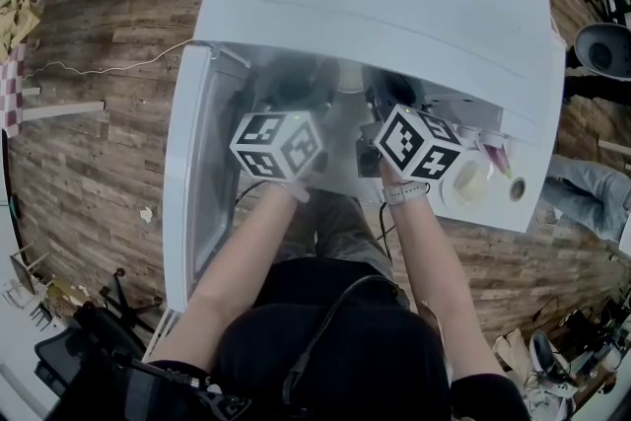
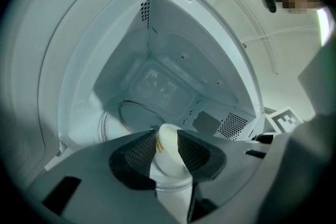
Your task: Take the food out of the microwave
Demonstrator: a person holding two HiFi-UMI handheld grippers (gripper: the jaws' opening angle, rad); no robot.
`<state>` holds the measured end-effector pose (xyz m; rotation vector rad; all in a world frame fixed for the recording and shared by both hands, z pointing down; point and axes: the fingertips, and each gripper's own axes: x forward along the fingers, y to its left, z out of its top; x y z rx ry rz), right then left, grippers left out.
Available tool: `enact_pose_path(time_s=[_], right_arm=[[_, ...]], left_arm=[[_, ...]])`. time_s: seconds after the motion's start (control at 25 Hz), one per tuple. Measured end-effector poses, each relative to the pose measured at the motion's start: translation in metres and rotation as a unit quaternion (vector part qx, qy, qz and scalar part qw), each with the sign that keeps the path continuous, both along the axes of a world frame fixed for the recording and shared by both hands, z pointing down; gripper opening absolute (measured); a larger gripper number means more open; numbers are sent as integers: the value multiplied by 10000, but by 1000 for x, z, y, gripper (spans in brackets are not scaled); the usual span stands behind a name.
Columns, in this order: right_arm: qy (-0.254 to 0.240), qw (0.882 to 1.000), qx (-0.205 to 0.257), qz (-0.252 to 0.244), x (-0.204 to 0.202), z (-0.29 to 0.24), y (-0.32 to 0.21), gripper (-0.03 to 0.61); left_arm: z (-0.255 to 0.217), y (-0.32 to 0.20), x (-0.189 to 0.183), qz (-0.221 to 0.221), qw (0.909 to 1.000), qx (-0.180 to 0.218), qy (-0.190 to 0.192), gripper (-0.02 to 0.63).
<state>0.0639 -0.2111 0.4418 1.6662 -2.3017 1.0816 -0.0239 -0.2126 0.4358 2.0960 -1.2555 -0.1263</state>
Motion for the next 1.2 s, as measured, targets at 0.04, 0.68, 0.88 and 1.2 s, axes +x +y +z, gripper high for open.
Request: enact_pose_path(time_s=[0.04,0.68,0.88,1.2], right_arm=[[-8,10000,10,-2,0,0,0,95],[-224,9996,0,144,3,1,11,95],[-234,9996,38,152,4,0,16,94],[-256,9996,86,118,-1,-5,22,92]], left_arm=[[0,0,-1,-21,10000,-3,31,117],[-2,7,-2,-188,9991,-115,364,115],[-3,11,-2,-198,9990,-115,380,115],[-6,18,-7,-243,9988,-121,406,115]])
